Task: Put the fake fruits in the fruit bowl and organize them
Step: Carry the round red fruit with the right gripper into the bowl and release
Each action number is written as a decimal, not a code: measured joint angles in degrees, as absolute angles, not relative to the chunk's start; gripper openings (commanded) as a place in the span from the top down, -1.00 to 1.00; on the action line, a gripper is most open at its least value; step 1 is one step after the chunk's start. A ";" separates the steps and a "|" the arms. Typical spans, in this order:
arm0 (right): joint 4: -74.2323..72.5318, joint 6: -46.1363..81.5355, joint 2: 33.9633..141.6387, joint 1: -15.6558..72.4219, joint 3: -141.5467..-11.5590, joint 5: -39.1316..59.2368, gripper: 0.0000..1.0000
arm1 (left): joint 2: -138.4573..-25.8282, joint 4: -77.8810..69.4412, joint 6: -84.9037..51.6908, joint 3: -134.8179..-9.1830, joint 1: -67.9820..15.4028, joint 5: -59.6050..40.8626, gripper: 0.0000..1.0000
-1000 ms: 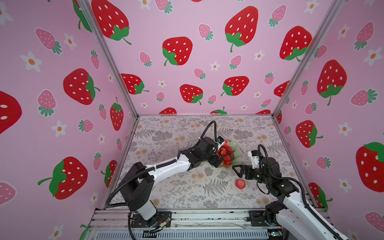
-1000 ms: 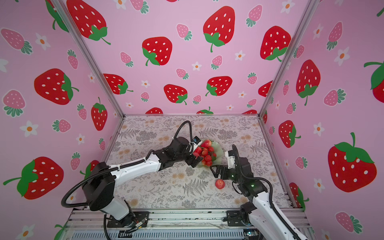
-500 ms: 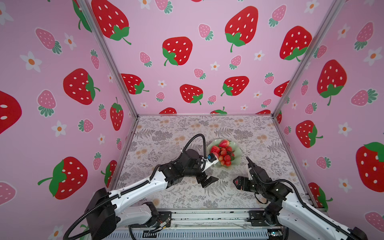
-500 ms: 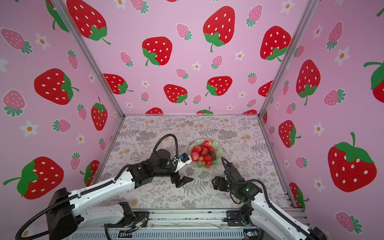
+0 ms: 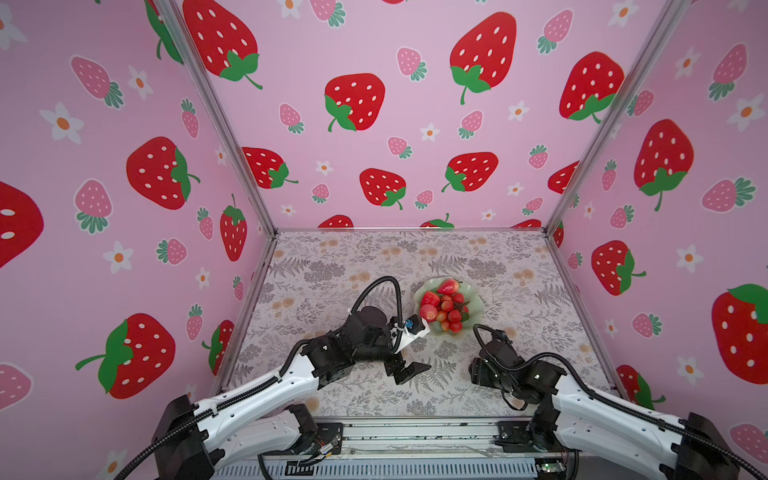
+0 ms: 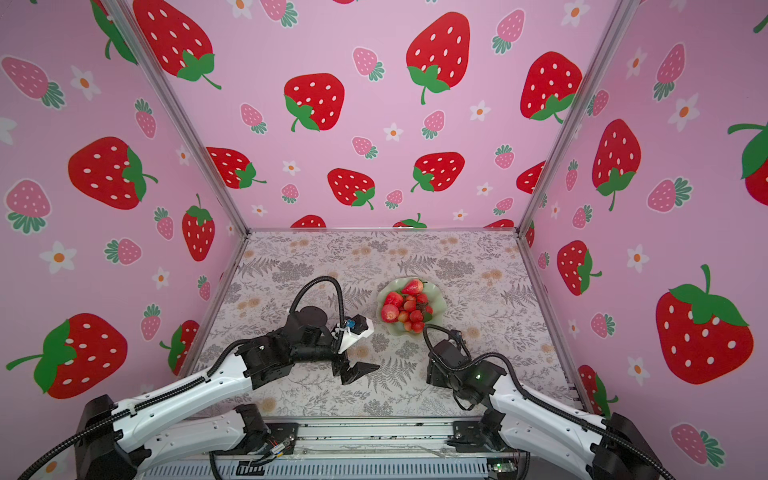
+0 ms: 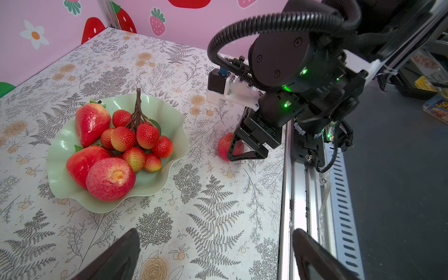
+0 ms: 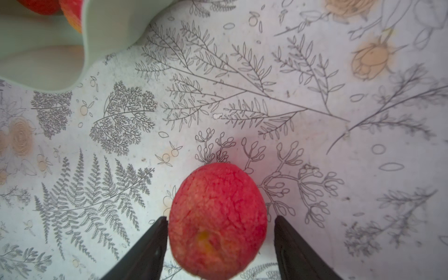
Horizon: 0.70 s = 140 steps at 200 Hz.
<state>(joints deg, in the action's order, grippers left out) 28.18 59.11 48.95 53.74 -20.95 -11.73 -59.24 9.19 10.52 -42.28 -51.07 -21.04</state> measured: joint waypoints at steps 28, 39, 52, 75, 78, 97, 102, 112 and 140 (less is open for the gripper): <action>28.12 59.31 48.82 53.78 -21.30 -13.15 -0.43 | -59.24 9.04 10.63 -41.80 -51.07 -21.04 -0.98; 28.03 59.31 49.32 53.76 -21.30 -13.52 -0.38 | -59.24 8.97 10.70 -41.78 -51.07 -21.04 -0.98; 27.75 59.29 50.30 53.78 -21.30 -13.74 -0.33 | -59.24 8.93 10.70 -41.78 -51.07 -21.04 -0.98; 26.79 58.76 52.18 53.78 -21.41 -13.74 -0.17 | -59.24 8.91 10.74 -41.78 -51.07 -21.04 -0.98; 26.63 58.87 52.62 53.80 -21.50 -13.78 -0.14 | -59.24 8.91 10.74 -41.78 -51.07 -21.04 -0.98; 25.93 58.41 54.28 53.80 -22.31 -13.96 0.02 | -59.24 8.91 10.74 -41.78 -51.07 -21.04 -0.98; 25.85 58.28 54.43 53.80 -22.44 -13.89 0.06 | -59.27 8.91 10.74 -41.78 -51.07 -21.04 -0.98; 25.91 58.41 54.46 53.80 -22.68 -14.06 0.08 | -59.27 8.91 10.74 -41.78 -51.07 -21.02 -0.98; 28.29 57.80 52.12 53.80 -24.71 -14.68 0.07 | -59.29 8.84 10.74 -41.78 -51.07 -20.93 -0.98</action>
<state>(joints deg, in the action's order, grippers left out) 28.29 57.80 52.12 53.80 -24.71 -14.68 -59.29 8.84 10.74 -41.78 -51.07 -20.93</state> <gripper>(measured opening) 0.501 0.991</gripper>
